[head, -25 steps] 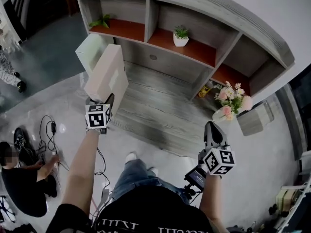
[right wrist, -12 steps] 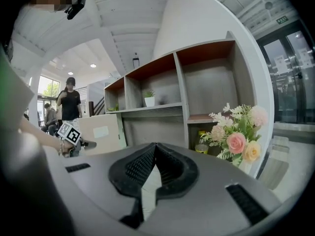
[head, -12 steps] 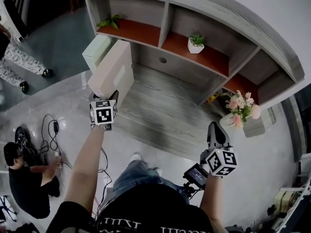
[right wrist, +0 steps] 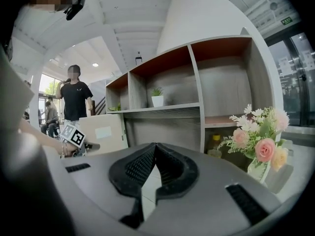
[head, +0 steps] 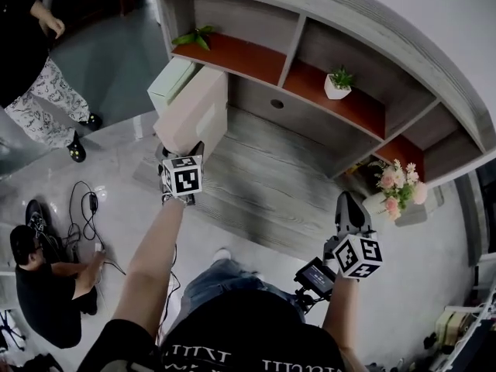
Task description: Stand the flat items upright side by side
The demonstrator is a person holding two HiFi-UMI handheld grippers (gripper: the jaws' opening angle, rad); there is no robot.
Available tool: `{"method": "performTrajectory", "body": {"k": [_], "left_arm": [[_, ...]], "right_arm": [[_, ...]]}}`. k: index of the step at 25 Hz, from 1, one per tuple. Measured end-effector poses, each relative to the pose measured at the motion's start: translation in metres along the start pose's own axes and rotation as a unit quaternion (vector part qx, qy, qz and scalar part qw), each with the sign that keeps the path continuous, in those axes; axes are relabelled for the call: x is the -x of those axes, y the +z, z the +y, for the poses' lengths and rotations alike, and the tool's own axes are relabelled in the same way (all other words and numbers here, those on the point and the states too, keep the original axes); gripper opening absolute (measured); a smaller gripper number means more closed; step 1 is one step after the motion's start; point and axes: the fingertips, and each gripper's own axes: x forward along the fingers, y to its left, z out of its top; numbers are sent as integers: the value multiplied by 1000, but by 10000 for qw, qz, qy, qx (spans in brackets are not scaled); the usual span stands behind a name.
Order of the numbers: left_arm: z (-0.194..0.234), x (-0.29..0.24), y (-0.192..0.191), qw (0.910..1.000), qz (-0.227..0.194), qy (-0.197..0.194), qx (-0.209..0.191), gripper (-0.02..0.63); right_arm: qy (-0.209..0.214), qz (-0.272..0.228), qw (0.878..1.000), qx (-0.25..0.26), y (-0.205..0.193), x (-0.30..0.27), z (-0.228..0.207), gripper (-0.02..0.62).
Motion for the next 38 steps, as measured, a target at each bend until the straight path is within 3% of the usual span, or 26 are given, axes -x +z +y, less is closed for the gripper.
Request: {"method": "performTrajectory", "body": {"k": [20, 31, 38], "left_arm": [[17, -60, 21, 9949, 129, 837, 542, 497], [17, -80, 25, 9776, 510, 1768, 1019, 569], [17, -85, 23, 9705, 612, 2081, 1048, 584]], "right_arm": [[-451, -119, 9989, 39, 14, -29, 4, 14], [-626, -205, 9978, 97, 18, -23, -12, 14], [-606, -216, 9979, 108, 17, -22, -17, 14]]}}
